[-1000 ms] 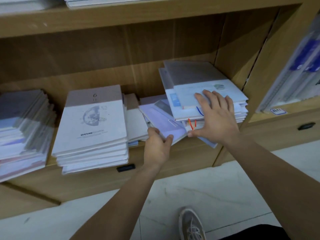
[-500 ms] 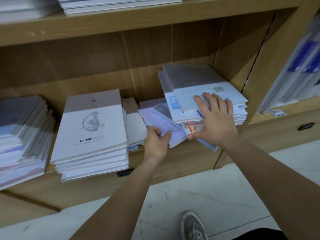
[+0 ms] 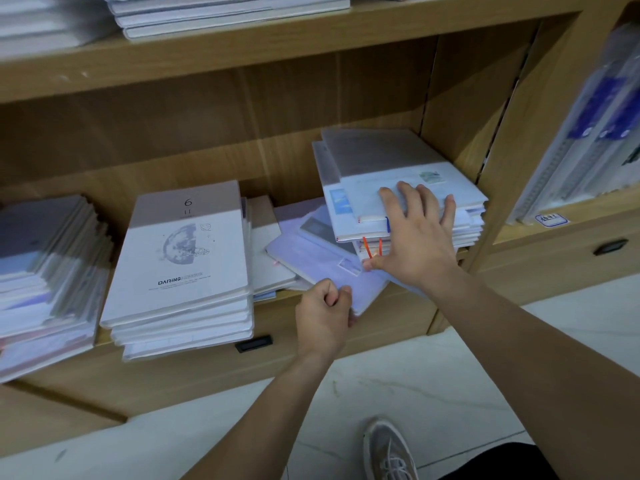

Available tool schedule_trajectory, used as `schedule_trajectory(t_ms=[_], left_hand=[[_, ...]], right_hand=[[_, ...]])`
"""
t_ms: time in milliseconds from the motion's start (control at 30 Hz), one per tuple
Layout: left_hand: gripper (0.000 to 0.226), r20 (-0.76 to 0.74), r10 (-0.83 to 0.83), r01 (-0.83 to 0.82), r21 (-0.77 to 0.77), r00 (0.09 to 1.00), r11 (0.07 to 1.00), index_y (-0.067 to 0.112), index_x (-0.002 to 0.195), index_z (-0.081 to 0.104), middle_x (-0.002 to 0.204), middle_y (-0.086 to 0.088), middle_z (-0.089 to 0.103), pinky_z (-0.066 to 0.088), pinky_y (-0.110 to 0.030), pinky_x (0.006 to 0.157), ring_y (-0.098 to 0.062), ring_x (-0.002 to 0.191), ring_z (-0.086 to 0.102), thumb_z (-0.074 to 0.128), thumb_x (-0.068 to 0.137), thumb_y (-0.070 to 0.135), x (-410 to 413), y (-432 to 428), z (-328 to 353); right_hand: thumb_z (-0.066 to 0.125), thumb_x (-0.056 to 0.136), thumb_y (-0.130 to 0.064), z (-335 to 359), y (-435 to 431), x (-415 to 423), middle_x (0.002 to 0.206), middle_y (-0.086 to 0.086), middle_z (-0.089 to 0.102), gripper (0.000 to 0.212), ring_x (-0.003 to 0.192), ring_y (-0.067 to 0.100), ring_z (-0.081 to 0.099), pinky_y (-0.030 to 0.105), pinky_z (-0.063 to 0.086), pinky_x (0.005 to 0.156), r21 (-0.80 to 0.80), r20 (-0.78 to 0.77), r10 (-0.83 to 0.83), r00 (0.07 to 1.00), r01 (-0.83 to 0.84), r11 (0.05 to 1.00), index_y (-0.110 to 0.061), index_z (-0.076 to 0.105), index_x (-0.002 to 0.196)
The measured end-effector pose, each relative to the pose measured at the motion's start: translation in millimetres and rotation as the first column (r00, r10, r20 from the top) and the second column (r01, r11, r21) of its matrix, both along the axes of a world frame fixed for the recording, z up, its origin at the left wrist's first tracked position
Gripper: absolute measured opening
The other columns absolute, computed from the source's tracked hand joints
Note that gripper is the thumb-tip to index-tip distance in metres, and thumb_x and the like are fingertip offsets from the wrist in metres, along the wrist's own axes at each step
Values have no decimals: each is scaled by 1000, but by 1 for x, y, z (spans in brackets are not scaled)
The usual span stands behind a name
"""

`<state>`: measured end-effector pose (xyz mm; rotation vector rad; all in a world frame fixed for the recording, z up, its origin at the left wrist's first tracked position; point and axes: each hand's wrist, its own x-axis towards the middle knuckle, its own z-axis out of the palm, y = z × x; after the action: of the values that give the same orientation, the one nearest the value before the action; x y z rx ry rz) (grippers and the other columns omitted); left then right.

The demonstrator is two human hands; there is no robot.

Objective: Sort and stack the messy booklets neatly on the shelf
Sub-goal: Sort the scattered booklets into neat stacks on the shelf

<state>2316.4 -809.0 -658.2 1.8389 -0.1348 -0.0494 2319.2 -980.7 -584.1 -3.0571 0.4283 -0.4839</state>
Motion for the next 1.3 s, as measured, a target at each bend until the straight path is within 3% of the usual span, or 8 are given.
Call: schedule_trajectory(t_ms=[233, 400, 667, 867, 1000, 1100, 1200, 1300], left_hand=[[34, -40, 43, -41, 57, 998, 998, 22, 69, 41, 64, 3, 51, 56, -54, 69, -33, 68, 61, 72, 81, 30, 7, 13, 6], [23, -35, 52, -50, 63, 998, 997, 28, 90, 49, 84, 8, 58, 55, -51, 79, -21, 75, 58, 70, 89, 20, 35, 19, 17], [19, -103, 115, -123, -82, 988, 989, 22, 91, 55, 77, -4, 66, 58, -33, 53, -4, 52, 60, 72, 88, 15, -7, 6, 8], [18, -172, 24, -51, -153, 985, 987, 23, 97, 55, 63, -6, 64, 59, -35, 57, -18, 56, 67, 67, 92, 11, -30, 12, 6], [22, -84, -53, 69, 191, 995, 979, 28, 110, 53, 70, -3, 65, 49, -23, 54, -16, 57, 64, 62, 93, 17, -20, 43, 23], [38, 207, -42, -68, 495, 978, 866, 28, 126, 54, 103, 3, 61, 51, -32, 84, -16, 95, 60, 65, 89, 28, 6, 57, 37], [63, 68, -81, 15, 671, 994, 741, 23, 147, 37, 149, -9, 34, 35, -43, 111, -30, 136, 34, 60, 91, 42, 30, 50, 39], [66, 77, -72, -12, 766, 994, 643, 16, 145, 34, 146, -11, 40, 36, -44, 109, -33, 133, 35, 55, 91, 50, 35, 37, 34]], right_hand=[[76, 57, -72, 0, 0, -2, 161, 8, 14, 122, 149, 36, 8, 66, 0, 117, -7, 6, 19, 1000, -19, 1000, -30, 11, 153], [79, 59, -68, 0, 1, -2, 162, 9, 7, 125, 150, 38, 2, 68, -3, 115, -34, -29, 27, 999, -28, 999, -33, 3, 152], [82, 54, -69, 2, -9, 0, 160, 8, 10, 127, 149, 38, 3, 69, -3, 114, -1, -27, 27, 999, -27, 1000, -36, 8, 152], [81, 56, -68, 0, -8, 1, 160, 8, 11, 124, 149, 38, 3, 69, -3, 115, 10, -21, 28, 999, -28, 1000, -36, 9, 152], [79, 58, -68, 0, -7, 0, 160, 7, 11, 121, 149, 37, 4, 69, -2, 115, 9, -17, 29, 999, -28, 1000, -37, 8, 151], [79, 58, -68, 2, -6, -1, 160, 7, 11, 121, 149, 36, 3, 68, -1, 115, 19, -13, 24, 1000, -24, 1000, -37, 8, 151], [79, 58, -67, 3, -4, -1, 160, 7, 12, 120, 149, 36, 4, 68, -1, 116, 18, -9, 20, 1000, -20, 1000, -37, 9, 150], [79, 59, -66, 4, -5, -2, 159, 6, 11, 119, 149, 36, 4, 67, -2, 115, 22, -7, 22, 1000, -22, 1000, -37, 8, 150]])
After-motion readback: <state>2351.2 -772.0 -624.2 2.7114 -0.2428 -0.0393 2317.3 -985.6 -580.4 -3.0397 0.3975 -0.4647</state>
